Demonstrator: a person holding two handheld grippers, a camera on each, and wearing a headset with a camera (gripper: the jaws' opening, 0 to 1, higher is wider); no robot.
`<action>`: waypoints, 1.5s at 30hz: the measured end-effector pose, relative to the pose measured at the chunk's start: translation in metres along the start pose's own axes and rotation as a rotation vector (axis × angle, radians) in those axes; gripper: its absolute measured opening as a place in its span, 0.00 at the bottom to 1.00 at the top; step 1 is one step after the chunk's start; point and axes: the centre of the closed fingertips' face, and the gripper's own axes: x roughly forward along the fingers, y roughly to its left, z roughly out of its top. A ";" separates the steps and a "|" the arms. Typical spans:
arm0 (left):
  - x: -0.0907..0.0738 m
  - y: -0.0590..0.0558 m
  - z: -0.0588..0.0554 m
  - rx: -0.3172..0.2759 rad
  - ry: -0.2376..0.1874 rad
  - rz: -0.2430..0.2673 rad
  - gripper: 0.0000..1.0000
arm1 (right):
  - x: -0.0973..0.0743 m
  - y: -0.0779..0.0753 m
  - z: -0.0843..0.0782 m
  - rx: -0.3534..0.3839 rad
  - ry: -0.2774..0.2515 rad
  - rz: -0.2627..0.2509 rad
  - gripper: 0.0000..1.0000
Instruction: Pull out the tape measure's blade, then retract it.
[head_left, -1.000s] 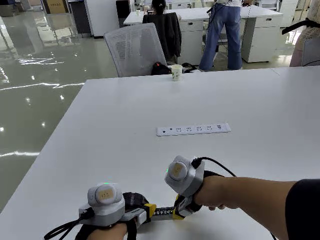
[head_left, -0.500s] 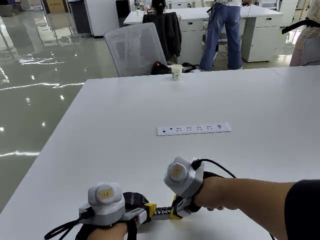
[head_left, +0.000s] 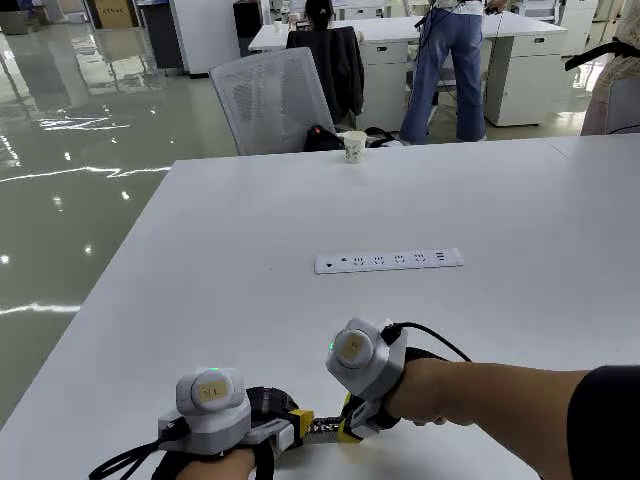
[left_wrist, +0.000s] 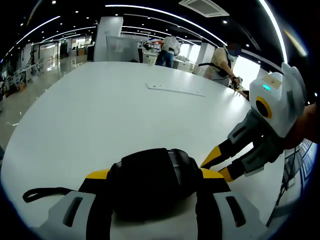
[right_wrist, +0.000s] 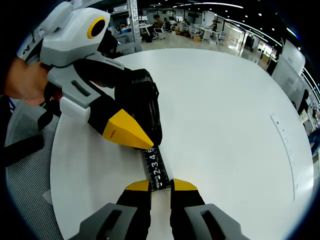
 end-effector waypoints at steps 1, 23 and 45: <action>0.000 0.000 0.000 -0.001 0.000 -0.001 0.63 | -0.001 0.001 0.000 0.000 -0.002 0.001 0.11; 0.001 0.001 0.001 -0.009 -0.001 -0.008 0.63 | 0.006 0.002 0.010 -0.001 -0.011 0.009 0.11; 0.000 0.000 0.000 -0.019 -0.002 -0.014 0.63 | 0.010 0.005 0.017 0.020 -0.026 0.015 0.11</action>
